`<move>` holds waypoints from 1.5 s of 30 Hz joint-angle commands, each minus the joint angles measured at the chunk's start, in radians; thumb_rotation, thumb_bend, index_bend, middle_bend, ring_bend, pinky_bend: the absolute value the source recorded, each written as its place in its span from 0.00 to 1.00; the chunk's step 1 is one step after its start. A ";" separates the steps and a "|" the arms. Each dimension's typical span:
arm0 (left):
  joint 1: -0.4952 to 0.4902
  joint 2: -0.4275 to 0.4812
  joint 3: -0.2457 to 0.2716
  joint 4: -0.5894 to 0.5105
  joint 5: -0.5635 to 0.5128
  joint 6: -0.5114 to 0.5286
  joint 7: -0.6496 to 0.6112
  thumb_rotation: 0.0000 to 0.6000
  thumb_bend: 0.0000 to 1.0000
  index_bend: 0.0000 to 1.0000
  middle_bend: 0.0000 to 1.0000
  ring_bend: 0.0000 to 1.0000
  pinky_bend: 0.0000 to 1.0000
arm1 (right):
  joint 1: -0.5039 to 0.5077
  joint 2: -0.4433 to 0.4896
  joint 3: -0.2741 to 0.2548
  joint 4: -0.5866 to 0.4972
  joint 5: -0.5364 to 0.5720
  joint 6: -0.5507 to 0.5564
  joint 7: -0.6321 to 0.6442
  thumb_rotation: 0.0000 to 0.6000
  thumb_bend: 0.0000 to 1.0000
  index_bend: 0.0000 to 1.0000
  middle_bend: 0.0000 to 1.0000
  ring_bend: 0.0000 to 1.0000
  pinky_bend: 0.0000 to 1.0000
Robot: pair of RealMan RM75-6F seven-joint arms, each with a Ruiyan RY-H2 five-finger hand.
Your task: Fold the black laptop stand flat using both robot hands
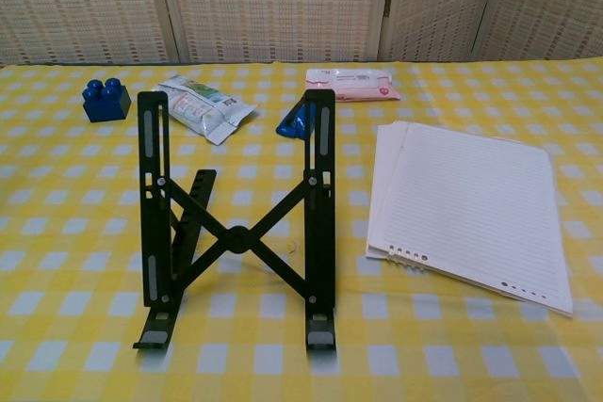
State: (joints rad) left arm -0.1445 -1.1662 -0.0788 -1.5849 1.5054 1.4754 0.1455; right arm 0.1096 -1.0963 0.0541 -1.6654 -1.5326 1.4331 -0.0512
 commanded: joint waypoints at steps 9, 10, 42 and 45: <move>-0.159 0.069 -0.008 -0.034 0.061 -0.211 -0.338 1.00 0.35 0.04 0.05 0.00 0.00 | 0.073 0.056 -0.013 -0.061 -0.074 -0.082 0.099 1.00 0.22 0.00 0.00 0.01 0.00; -0.172 0.075 -0.006 -0.040 0.058 -0.236 -0.377 1.00 0.35 0.05 0.05 0.00 0.00 | 0.075 0.055 -0.012 -0.060 -0.076 -0.079 0.101 1.00 0.22 0.00 0.00 0.02 0.00; -0.565 -0.049 0.148 0.212 0.279 -0.512 -1.610 1.00 0.35 0.21 0.35 0.33 0.33 | 0.309 -0.099 -0.040 0.047 -0.123 -0.340 0.454 1.00 0.22 0.00 0.00 0.06 0.00; -0.578 -0.048 0.167 0.221 0.295 -0.489 -1.630 1.00 0.35 0.23 0.37 0.35 0.34 | 0.339 -0.134 -0.041 0.079 -0.125 -0.368 0.503 1.00 0.22 0.00 0.00 0.06 0.00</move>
State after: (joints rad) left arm -0.7146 -1.2115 0.0802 -1.3691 1.7943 0.9779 -1.4760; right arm 0.4283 -1.2083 0.0131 -1.6074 -1.6564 1.0847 0.4260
